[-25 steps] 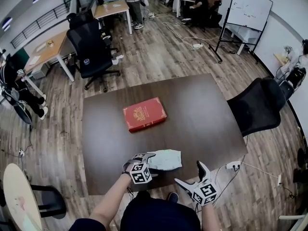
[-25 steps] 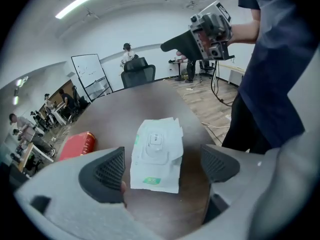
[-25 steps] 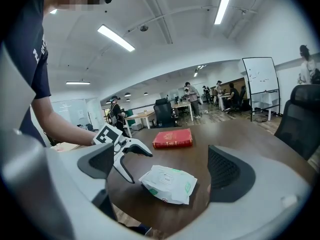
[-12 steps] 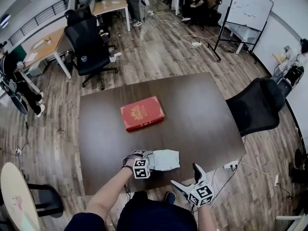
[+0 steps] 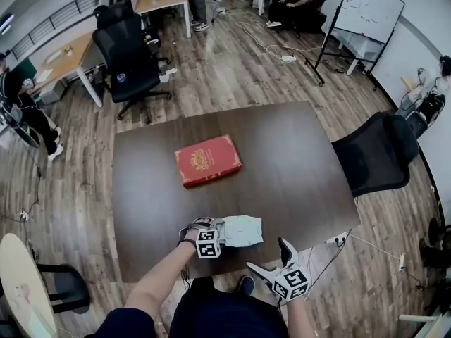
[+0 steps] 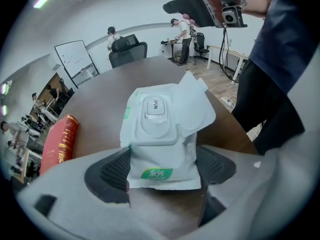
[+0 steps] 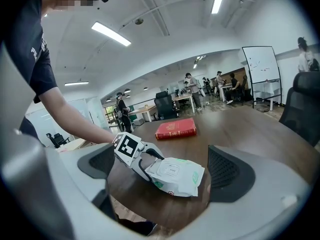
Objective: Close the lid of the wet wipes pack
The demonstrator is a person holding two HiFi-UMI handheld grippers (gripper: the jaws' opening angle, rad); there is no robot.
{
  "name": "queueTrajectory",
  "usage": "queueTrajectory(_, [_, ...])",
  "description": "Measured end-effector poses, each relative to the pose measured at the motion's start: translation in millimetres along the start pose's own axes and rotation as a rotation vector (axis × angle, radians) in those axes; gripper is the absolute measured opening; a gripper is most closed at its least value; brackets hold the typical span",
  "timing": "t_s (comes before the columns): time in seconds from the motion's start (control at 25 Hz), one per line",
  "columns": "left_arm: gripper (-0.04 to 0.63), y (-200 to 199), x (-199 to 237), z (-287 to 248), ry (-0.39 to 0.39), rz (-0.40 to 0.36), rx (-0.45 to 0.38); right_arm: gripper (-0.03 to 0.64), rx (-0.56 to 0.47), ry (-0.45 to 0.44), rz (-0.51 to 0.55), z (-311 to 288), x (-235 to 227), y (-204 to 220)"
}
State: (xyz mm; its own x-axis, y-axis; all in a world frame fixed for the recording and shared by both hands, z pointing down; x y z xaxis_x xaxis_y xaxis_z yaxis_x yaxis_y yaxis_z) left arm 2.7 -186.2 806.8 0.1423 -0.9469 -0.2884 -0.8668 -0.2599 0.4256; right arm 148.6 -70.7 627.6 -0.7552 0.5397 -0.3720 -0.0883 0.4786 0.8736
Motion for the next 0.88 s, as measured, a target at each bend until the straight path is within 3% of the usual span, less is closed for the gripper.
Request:
queueTrajectory(0.36, [0.399, 4, 0, -1, -0.013, 0.019, -0.039, 0.584, -0.030, 0.017, -0.093, -11, -16, 6])
queueTrajectory(0.6, [0.396, 5, 0, -1, -0.011, 0.029, -0.056, 0.575, 0.202, 0.067, 0.096, -34, -27, 39])
queueTrajectory(0.88, [0.393, 6, 1, -4, -0.020, 0.032, -0.072, 0.455, 0.362, 0.080, 0.197, -66, -52, 73])
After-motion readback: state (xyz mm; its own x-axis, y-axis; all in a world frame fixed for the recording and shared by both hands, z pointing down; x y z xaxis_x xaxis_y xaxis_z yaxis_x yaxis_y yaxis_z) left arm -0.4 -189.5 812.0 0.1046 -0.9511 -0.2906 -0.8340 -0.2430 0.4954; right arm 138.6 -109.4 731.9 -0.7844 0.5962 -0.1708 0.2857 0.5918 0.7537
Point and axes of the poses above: the fingertips, and each gripper's own axes: z backward along the fingers, x to its left, y out of its underside, the point moved 6 cm from there along z, backward along the fingers, and after that the axes turned 13 degrees about -y, right-handed, at the moved point
